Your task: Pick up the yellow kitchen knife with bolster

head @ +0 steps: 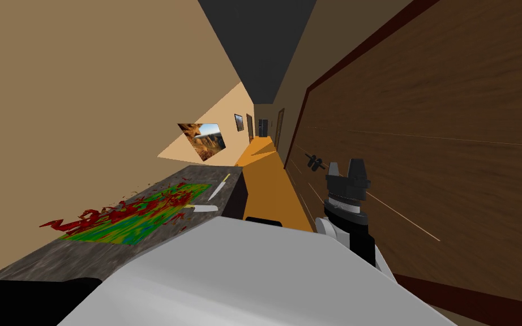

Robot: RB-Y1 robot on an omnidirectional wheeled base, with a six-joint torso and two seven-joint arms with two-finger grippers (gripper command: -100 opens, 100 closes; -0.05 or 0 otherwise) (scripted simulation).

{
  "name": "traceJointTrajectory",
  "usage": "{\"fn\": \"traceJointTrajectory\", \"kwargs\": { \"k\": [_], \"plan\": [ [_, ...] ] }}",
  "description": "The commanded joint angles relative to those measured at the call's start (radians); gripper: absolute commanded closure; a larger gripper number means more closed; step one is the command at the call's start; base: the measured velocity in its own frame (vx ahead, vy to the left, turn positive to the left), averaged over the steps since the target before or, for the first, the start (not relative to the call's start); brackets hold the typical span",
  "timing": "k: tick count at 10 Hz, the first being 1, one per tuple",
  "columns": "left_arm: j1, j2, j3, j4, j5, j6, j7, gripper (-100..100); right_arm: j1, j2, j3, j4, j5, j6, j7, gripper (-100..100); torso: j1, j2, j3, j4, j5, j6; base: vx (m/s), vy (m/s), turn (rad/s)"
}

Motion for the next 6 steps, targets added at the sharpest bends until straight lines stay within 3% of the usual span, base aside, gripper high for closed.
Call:
{"fn": "traceJointTrajectory", "kwargs": {
  "k": [1, 3, 6],
  "plan": [
    [0.04, -0.009, -0.005, 0.014, -0.001, -0.019, -0.003, -100, 0.0, 0.0, 0.0, 0.0, 0.0, 0.0, 0.0, 0, 0.0, 0.0, 0.0, 0.0, 0.0, 0.0, 0.017, -0.021, -0.016],
    [0.075, -0.018, 0.001, 0.019, -0.002, -0.046, -0.008, -100, 0.0, 0.0, 0.0, 0.0, 0.0, 0.0, 0.0, 0, -0.002, -0.002, -0.001, 0.0, -0.001, 0.0, 0.037, -0.028, -0.024],
    [0.083, -0.029, 0.031, 0.011, -0.007, -0.082, -0.022, -100, 0.0, 0.0, 0.0, 0.0, 0.0, 0.0, 0.0, 0, 0.0, -0.002, -0.001, 0.0, 0.0, 0.0, 0.016, 0.002, -0.05]
  ]
}}
